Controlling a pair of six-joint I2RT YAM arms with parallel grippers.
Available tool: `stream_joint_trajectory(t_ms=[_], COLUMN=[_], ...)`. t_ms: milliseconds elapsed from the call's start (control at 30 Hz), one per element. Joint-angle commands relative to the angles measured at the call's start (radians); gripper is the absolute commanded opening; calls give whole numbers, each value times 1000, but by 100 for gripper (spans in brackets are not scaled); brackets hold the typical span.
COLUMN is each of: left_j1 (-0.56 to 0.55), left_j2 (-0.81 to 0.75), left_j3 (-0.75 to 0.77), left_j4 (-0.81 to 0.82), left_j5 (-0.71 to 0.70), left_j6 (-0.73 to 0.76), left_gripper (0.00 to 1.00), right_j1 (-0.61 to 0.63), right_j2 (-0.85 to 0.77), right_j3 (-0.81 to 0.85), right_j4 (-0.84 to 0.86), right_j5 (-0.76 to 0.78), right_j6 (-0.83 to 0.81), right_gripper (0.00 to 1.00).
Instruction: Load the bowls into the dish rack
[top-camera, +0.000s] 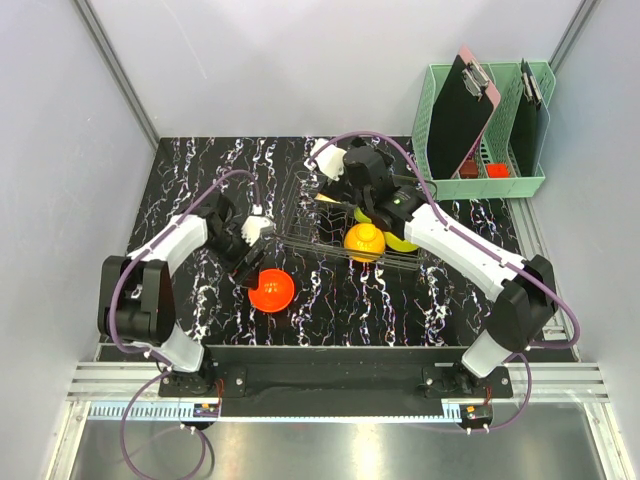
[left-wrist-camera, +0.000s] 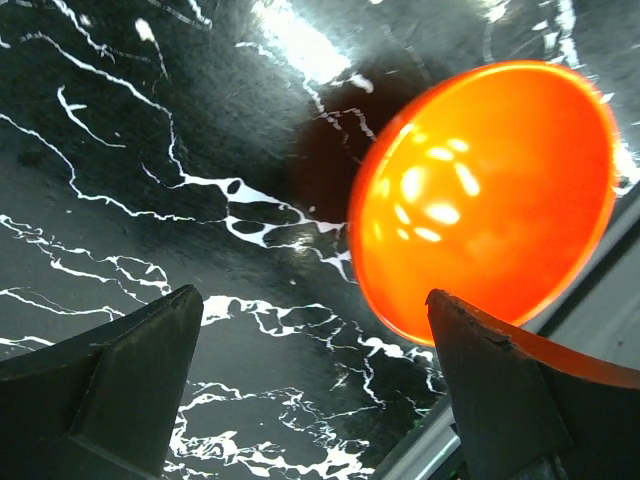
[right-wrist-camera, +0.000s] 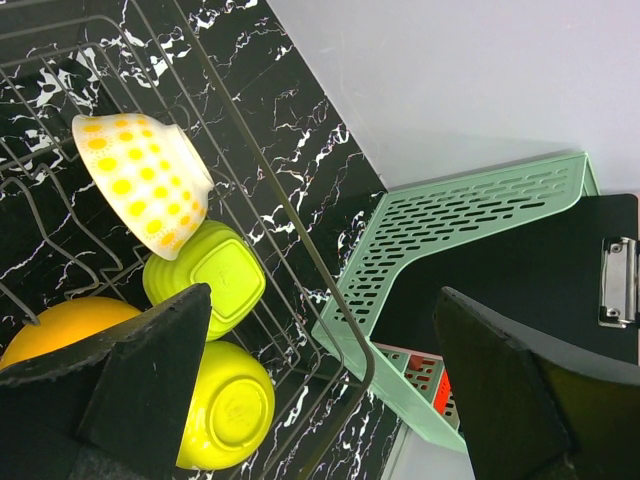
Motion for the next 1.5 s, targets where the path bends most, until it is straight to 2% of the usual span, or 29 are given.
stream_joint_trajectory(t_ms=[0,233,333,367,400,467,500,700,733,800,833,867,1067,1233,1367,1400,1467], left_j1=[-30,-73,-88,-91,-97,-102,-104,-122,-123,-127,-128,-127,-127,-127,-125,-125,-125], left_j2=[23,51,56,56,59,60,60,56,54,49,45,42,-96,-251,-328,-340,-345], left_j3=[-13,-19,-20,-21,-19,-19,-17,-10,-10,-10,-10,-10,10,91,174,188,214], left_j4=[46,51,50,50,48,47,45,19,17,13,5,2,-38,-104,-104,-101,-82], left_j5=[-80,-106,-101,-103,-101,-97,-86,-54,-52,-52,-49,-51,12,127,211,240,261], left_j6=[-22,-30,-39,-41,-50,-54,-57,-61,-62,-64,-64,-64,-48,-1,50,54,70], left_gripper=[99,98,85,78,64,52,43,32,23,14,4,0,0,0,0,0,0], right_j1=[0,0,-1,-1,-1,-1,-4,-35,-44,-53,-63,-67,-84,-107,-161,-179,-193], right_j2=[-39,-27,-25,-24,-25,-24,-22,-13,-13,-16,-18,-22,-44,-32,4,10,25], right_j3=[13,31,31,31,30,30,30,47,50,53,53,48,56,117,197,209,226], right_j4=[9,8,9,11,9,12,17,41,41,41,41,40,-28,-136,-245,-278,-292], right_j5=[-18,-9,-2,1,-1,4,14,30,30,25,22,22,-58,-221,-490,-635,-772], right_j6=[21,21,19,18,16,13,6,9,12,25,30,36,117,261,450,526,600], right_gripper=[100,100,100,100,100,100,100,100,100,100,100,100,100,99,100,100,100])
